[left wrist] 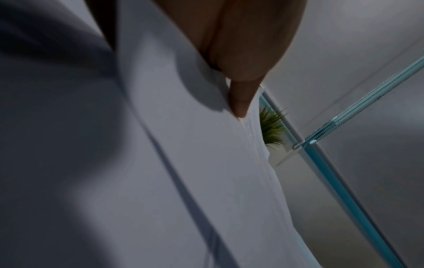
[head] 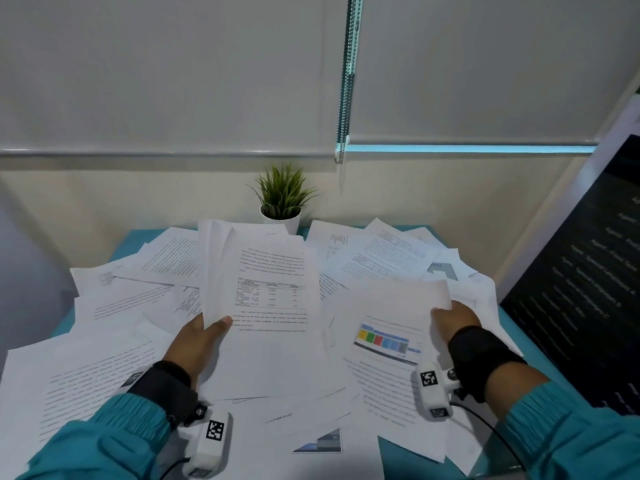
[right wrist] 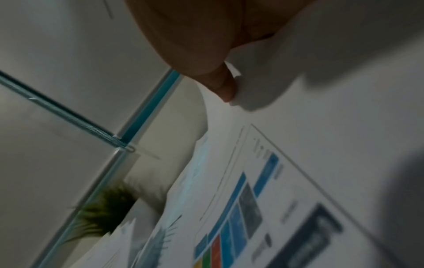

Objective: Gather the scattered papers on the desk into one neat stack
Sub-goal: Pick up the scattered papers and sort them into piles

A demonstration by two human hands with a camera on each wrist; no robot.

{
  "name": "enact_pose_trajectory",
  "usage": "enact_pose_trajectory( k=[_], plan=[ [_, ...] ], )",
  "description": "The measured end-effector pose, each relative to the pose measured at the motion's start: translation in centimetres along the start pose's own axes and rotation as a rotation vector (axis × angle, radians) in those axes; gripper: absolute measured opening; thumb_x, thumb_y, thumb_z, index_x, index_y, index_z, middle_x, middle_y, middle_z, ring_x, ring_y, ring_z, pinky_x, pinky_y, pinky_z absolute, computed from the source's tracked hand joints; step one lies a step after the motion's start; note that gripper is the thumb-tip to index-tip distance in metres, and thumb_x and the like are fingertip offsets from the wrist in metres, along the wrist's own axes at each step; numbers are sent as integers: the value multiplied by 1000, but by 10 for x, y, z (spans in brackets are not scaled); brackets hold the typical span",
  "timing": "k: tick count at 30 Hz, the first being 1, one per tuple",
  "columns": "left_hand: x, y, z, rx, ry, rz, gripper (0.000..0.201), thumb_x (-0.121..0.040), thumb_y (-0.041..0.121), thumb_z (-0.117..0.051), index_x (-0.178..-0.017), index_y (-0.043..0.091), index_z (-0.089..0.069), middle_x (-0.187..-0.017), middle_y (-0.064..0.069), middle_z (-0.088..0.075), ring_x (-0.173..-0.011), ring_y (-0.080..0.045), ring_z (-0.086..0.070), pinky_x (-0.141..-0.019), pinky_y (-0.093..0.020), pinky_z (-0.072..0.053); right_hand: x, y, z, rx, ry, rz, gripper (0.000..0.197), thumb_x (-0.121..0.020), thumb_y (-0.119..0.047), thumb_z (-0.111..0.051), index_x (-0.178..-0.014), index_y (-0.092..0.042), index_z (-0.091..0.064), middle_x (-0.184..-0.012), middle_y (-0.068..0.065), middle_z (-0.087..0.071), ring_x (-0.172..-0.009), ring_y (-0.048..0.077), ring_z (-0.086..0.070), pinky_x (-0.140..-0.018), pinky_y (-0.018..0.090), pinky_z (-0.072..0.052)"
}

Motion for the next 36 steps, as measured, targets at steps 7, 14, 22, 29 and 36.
enact_pose_trajectory(
  k=[7,14,22,29,36],
  plan=[
    [-2,-4,-1,6,1,-9,31,-94,27,-60,-123,16,-61,-112,1,-72,-110,-25,-64,-104,-43,-43,-6,4,-8,-68,-85,-1,35,-90,-9,-57,-123,2,-57,-127,18,-59,-116,35,-53,-97,31,-39],
    [-1,-8,-3,-9,-26,-19,26,-97,23,-57,-122,17,-60,-111,2,-70,-105,-21,-63,-95,-35,-42,14,-38,0,-10,-38,294,26,-90,-14,-57,-112,-1,-65,-114,18,-66,-104,33,-59,-88,32,-42],
    [-1,-10,-6,10,-56,12,24,-99,20,-54,-123,18,-58,-112,1,-69,-105,-19,-63,-95,-33,-42,54,-106,48,-259,209,614,17,-96,-19,-51,-101,-16,-67,-92,1,-65,-90,19,-59,-78,22,-38],
    [-6,-17,-4,-3,-59,30,24,-95,28,-61,-118,21,-62,-113,3,-72,-110,-22,-64,-104,-39,-44,78,-155,115,-665,364,794,11,-91,-16,-57,-94,-21,-65,-86,-5,-65,-70,-12,-55,-73,9,-45],
    [-7,-18,-5,9,-79,51,26,-94,28,-61,-119,20,-62,-112,2,-73,-109,-22,-66,-102,-38,-45,26,-156,77,-893,152,552,7,-77,-18,-62,-79,-16,-69,-84,-6,-71,-84,15,-63,-90,37,-51]
  ],
)
Point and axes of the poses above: each hand's wrist, its own x-axis away from the middle knuckle, its own z-axis out of the back of the hand, y = z × x, the point moved 7 cm from there along -x, towards the middle knuckle
